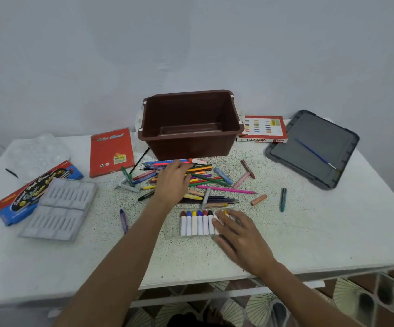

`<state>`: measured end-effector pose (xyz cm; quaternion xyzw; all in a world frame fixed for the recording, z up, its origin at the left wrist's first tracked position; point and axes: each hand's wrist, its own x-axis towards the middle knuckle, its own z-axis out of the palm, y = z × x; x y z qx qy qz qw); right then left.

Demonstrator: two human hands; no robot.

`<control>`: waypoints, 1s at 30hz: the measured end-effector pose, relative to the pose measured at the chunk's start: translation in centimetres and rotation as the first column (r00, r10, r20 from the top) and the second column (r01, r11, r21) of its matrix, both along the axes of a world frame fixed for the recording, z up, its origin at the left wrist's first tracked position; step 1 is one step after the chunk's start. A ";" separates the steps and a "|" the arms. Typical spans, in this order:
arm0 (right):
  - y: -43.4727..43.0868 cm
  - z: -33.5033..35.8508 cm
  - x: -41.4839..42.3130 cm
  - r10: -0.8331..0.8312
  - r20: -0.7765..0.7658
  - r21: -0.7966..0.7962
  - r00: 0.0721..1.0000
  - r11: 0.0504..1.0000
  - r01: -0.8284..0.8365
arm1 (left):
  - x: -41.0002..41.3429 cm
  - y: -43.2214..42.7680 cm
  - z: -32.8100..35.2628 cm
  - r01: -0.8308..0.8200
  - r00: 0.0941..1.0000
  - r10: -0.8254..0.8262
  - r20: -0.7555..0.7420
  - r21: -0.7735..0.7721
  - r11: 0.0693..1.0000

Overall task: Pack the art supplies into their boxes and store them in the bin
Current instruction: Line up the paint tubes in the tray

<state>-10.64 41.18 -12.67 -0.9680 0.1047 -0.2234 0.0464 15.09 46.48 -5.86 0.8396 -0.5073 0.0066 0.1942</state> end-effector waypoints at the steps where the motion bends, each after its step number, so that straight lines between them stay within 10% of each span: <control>1: 0.0 0.0 0.0 0.000 -0.004 -0.005 1.000 1.000 0.000 | 0.2 -0.6 0.0 0.001 1.000 -0.002 0.020 0.031 1.000; 16: -0.1 0.1 -0.1 0.001 0.004 -0.001 1.000 1.000 -0.001 | 0.9 -4.6 -0.4 -0.022 0.952 -0.032 0.305 0.170 0.985; 21: -0.2 0.1 -0.1 0.001 0.017 0.018 1.000 1.000 -0.002 | 0.7 -3.4 -0.1 -0.107 0.985 0.082 -0.152 -0.159 0.982; 30: -0.2 0.2 -0.1 0.007 0.029 0.027 1.000 1.000 -0.007 | -1.3 4.7 1.7 -0.478 0.650 0.016 -0.760 -0.392 0.786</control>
